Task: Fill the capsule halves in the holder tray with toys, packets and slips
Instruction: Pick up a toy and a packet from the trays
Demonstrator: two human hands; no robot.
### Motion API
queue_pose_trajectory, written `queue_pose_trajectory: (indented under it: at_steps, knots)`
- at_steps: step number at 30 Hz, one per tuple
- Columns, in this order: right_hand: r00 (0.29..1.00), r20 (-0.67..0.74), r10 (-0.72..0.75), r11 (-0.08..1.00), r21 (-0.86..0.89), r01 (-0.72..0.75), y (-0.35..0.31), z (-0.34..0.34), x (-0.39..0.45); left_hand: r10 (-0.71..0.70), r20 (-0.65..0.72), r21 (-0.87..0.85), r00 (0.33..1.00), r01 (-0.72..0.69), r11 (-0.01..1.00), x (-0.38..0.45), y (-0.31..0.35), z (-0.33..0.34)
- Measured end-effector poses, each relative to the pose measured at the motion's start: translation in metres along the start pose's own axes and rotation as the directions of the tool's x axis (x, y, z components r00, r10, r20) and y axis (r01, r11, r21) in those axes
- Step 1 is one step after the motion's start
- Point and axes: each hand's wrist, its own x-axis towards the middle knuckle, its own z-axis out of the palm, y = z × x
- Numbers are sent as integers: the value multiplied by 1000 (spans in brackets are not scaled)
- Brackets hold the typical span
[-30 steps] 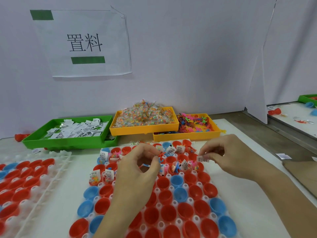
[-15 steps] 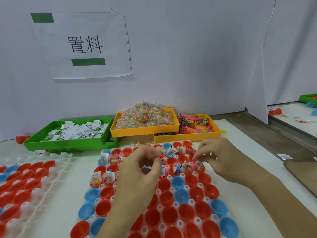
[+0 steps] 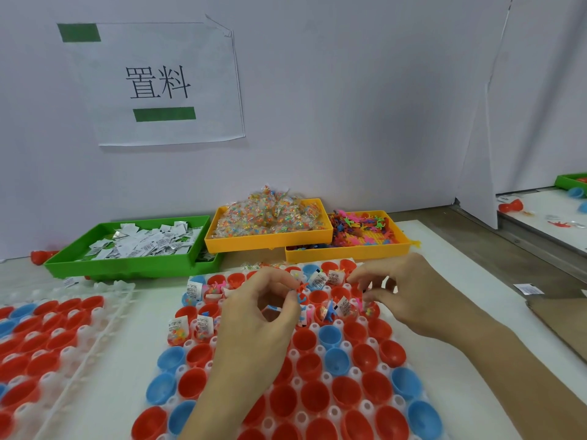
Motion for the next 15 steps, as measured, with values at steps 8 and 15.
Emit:
queue_pose_trajectory:
  at_steps: [8, 15]
  knots:
    - [1000, -2, 7, 999, 39, -7, 1, 5, 0, 4, 8, 3, 1000, -4, 1000, -1, -1, 1]
    - [987, -159, -26, 994, 97, 42, 11, -3, -1, -19, 78, -13, 997, 20, 1000, -6, 10, 11]
